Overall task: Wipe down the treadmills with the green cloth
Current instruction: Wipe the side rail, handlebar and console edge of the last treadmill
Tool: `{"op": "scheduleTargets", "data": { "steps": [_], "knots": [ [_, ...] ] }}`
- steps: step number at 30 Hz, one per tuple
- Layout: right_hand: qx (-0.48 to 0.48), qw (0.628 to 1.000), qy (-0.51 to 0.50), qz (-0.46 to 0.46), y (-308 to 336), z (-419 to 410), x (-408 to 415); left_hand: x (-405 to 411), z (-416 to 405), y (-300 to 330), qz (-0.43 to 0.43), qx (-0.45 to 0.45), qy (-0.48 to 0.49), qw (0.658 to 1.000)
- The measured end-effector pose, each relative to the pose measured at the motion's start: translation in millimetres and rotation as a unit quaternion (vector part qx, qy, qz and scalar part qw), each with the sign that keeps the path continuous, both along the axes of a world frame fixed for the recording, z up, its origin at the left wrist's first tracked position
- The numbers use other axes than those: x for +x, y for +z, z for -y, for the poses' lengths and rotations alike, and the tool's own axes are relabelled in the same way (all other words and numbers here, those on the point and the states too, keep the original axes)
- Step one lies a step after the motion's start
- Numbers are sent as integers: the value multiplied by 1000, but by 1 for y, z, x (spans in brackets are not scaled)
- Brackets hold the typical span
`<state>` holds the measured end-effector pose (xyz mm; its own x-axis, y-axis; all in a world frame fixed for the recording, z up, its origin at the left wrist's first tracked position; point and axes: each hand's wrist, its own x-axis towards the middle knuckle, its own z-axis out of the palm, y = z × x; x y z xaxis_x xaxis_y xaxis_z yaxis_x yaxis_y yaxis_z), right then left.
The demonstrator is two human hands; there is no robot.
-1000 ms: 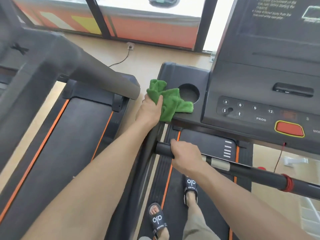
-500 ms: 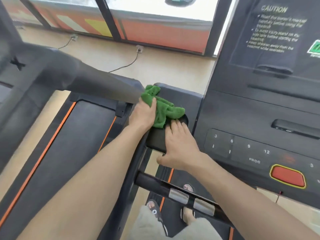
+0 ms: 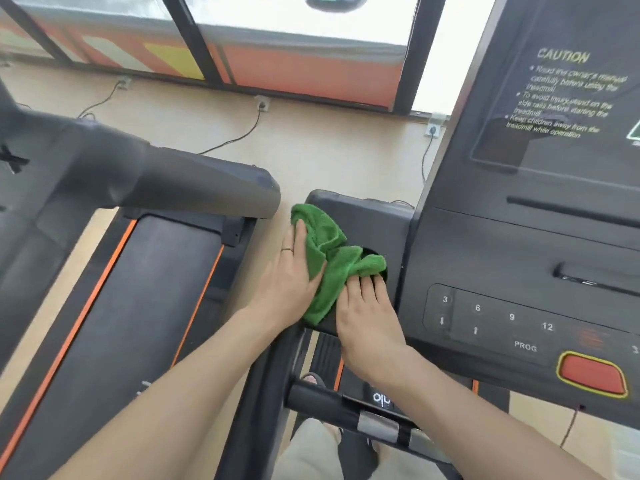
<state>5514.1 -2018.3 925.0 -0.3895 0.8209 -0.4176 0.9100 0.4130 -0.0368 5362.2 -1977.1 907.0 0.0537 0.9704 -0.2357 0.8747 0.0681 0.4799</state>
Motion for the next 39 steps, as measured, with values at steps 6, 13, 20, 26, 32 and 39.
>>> {"op": "scheduleTargets", "data": {
  "steps": [6,13,20,26,32,39],
  "knots": [
    [-14,1000,-3,17,2,-2,-3,27,-92,-3,-128,60,-134,981],
    [-123,991,43,-4,68,12,26,67,-33,1,-83,68,-288,952],
    [-94,964,-106,-227,121,8,76,66,-10,-2,-86,59,-322,941],
    [1,992,-47,-116,29,-27,36,-4,6,28,89,100,-167,977],
    [82,994,-25,-63,-12,-56,32,6,7,-3,116,-15,191,975],
    [70,994,-45,-69,-12,-98,33,21,6,-5,36,18,219,975]
  ]
}}
